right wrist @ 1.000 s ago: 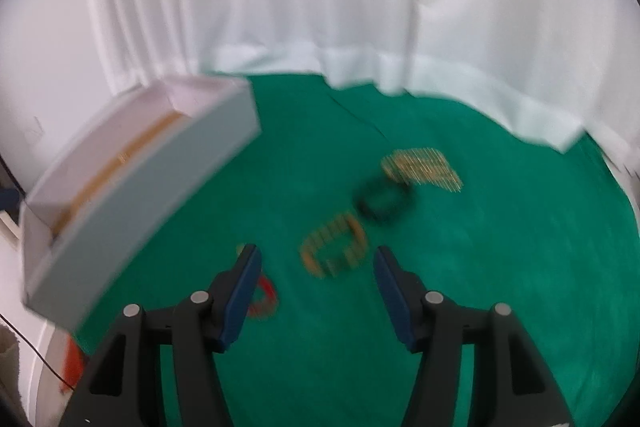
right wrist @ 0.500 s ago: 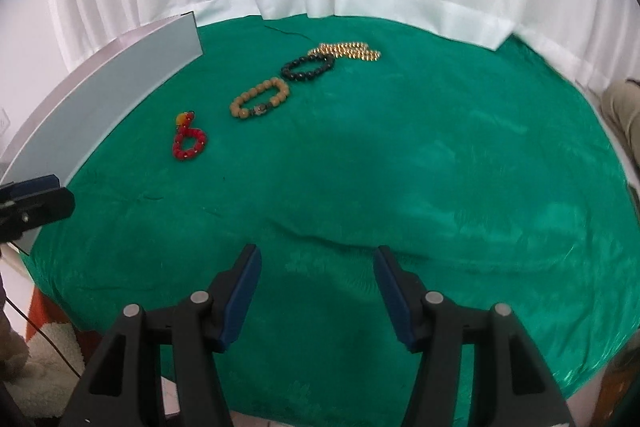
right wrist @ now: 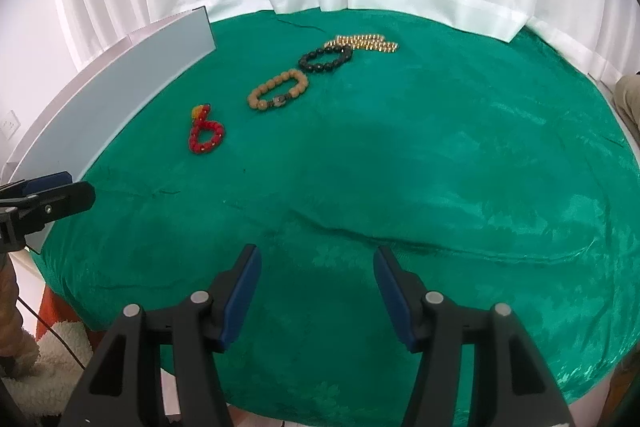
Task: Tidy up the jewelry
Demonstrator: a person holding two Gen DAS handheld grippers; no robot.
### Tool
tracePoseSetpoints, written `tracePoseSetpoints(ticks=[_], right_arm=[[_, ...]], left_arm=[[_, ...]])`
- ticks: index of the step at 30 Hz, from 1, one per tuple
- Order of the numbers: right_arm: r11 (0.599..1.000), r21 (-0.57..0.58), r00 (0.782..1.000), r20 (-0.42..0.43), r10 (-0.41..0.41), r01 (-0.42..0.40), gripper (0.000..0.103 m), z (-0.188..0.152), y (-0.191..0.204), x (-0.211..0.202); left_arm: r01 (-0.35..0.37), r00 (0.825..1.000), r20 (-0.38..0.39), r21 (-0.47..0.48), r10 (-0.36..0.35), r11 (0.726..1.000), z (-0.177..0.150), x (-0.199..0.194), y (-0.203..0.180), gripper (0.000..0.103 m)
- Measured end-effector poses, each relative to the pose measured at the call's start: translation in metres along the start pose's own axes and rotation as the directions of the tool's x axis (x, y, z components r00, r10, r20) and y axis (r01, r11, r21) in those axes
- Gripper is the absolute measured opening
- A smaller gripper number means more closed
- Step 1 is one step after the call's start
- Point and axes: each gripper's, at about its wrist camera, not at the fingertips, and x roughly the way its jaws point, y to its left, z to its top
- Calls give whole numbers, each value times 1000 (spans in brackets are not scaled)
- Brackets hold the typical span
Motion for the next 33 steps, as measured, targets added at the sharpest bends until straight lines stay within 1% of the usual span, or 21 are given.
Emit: tracePoseSetpoints(ticks=[7,16,20,22,23,25,27,30,33], right_arm=[[1000,2,1000,13,6,-6,60,1,0,-4],[1000,7,1000,-2,11,-11,60,4,-2,0],[1000,10,1000,-11,17,-17,60,4,-1,3],[1000,10,1000,-13,19,-19,60,4,-1,4],[1000,9,1000,-14,20,-19,60,4,0,5],[1000,8,1000,-14,20,-20,60,5,0,5],[1000,10,1000,-12,23,-23,60,5,0,5],[999,22,999,-15,30,-29,60,3,-2,7],[999,30,999,-22,38,-37,60,3,-3,9]], left_arm=[[-64,998,0,26,64,998,11,7,-8,96],[-109,994,8,62,109,992,18,14,-13,96],[-110,994,-4,65,110,992,19,20,-11,96],[-98,995,-11,54,99,994,20,22,-7,96],[-80,997,-17,37,80,996,21,22,-3,96],[-28,999,-33,-26,27,999,23,25,10,96],[1,999,-34,-80,-4,997,25,28,22,96],[33,999,-27,-96,-36,995,29,31,23,96],[90,996,-15,-85,-92,992,43,40,13,96]])
